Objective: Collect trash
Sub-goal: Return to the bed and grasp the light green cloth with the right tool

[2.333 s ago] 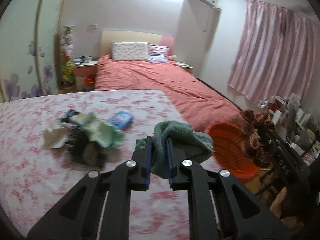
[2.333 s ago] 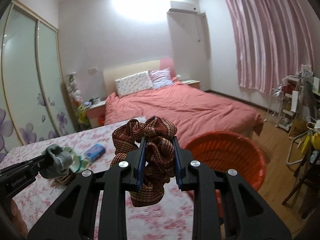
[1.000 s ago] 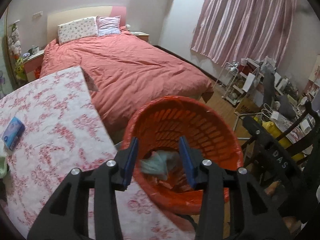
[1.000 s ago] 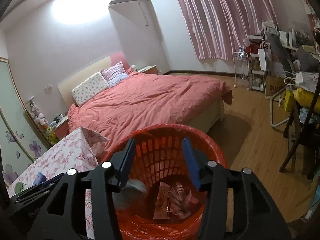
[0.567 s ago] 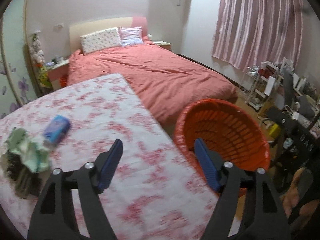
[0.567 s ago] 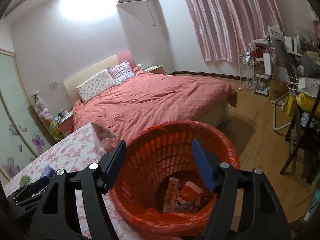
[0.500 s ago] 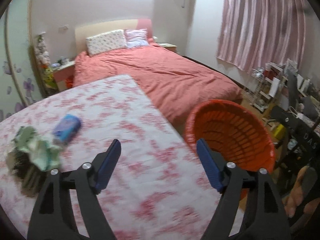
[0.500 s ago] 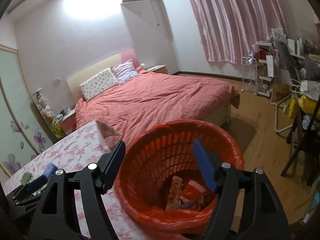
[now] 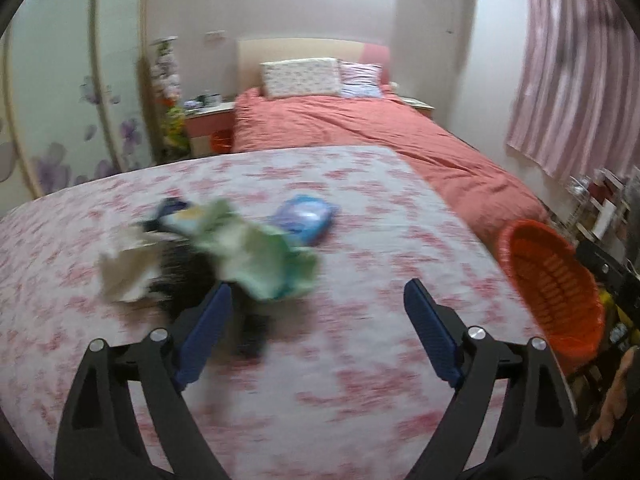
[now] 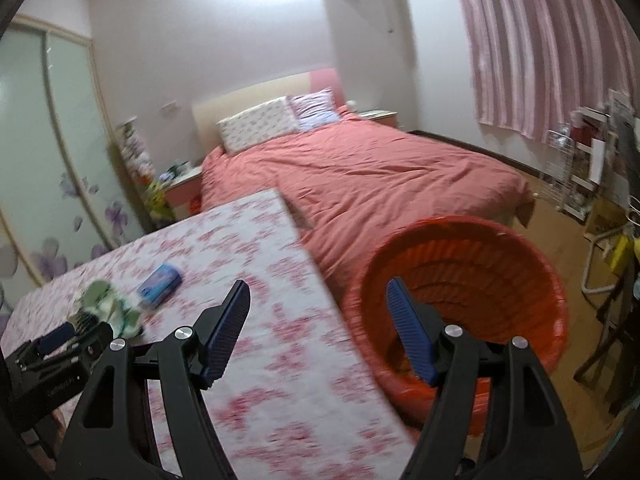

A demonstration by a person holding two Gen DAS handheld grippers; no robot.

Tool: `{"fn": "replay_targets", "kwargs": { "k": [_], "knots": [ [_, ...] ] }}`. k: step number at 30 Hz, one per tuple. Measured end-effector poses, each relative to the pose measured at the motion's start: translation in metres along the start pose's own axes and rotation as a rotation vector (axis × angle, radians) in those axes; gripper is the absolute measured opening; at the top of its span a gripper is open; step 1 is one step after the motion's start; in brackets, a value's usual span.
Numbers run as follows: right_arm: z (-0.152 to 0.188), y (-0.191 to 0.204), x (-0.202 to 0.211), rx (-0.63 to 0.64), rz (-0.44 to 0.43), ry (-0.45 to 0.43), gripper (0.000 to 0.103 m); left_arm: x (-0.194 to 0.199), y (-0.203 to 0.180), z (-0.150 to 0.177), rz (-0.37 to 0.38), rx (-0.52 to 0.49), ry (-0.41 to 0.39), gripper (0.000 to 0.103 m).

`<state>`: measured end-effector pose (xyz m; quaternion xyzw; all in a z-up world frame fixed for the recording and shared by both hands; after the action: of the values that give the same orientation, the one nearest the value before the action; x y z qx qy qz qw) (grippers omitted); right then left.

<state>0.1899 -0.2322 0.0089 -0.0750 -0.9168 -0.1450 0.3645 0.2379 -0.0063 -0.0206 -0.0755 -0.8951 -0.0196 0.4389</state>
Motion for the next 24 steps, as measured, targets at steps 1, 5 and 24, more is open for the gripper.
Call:
{"fn": "replay_targets", "kwargs": {
  "k": [1,5,24],
  "knots": [
    [0.001,0.009,-0.002,0.021,-0.009,0.008,0.071,0.001,0.010,0.002,-0.014,0.012,-0.003,0.089],
    [0.007,0.047,-0.011,0.084,-0.048,0.042,0.071,0.002,0.063,0.010,-0.077,0.083,0.005,0.089],
    [0.007,0.176,-0.109,0.182,-0.171,0.229,0.069,-0.018,0.193,0.019,-0.140,0.237,0.055,0.086]
  ]
}}
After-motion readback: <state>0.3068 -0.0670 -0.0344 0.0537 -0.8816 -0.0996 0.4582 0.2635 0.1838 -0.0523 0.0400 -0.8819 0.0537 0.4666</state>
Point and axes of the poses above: each gripper's, at about its wrist camera, not at the fingertips, and x roughly against the way its jaws point, y to its left, z to its underside, the point moved 1 cm from there along -x, roughly the way its jaws point, and after that the axes turned 12 degrees about y, right-handed, at the moved point
